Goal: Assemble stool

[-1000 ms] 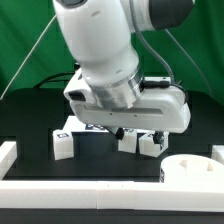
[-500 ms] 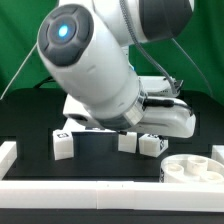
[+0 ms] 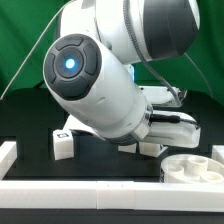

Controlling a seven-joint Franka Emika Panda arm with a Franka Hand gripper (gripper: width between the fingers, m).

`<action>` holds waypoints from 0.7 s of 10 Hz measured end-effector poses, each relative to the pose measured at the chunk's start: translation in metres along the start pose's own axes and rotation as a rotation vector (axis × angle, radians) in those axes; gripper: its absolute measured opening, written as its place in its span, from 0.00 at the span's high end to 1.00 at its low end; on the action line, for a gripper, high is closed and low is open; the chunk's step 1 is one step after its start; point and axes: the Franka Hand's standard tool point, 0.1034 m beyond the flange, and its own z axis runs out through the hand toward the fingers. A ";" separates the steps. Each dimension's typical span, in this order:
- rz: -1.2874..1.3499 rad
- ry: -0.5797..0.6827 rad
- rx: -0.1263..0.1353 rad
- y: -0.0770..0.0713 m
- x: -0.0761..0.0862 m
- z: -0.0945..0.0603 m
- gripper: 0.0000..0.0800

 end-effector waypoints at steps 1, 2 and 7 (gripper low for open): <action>-0.002 0.006 -0.002 -0.002 0.001 0.000 0.19; -0.004 0.008 -0.004 -0.003 0.001 0.002 0.19; 0.003 -0.004 -0.016 -0.002 0.003 0.027 0.19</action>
Offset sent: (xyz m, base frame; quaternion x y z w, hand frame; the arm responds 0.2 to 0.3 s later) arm -0.0225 0.0151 -0.0141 0.0010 -0.0166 0.0136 0.9998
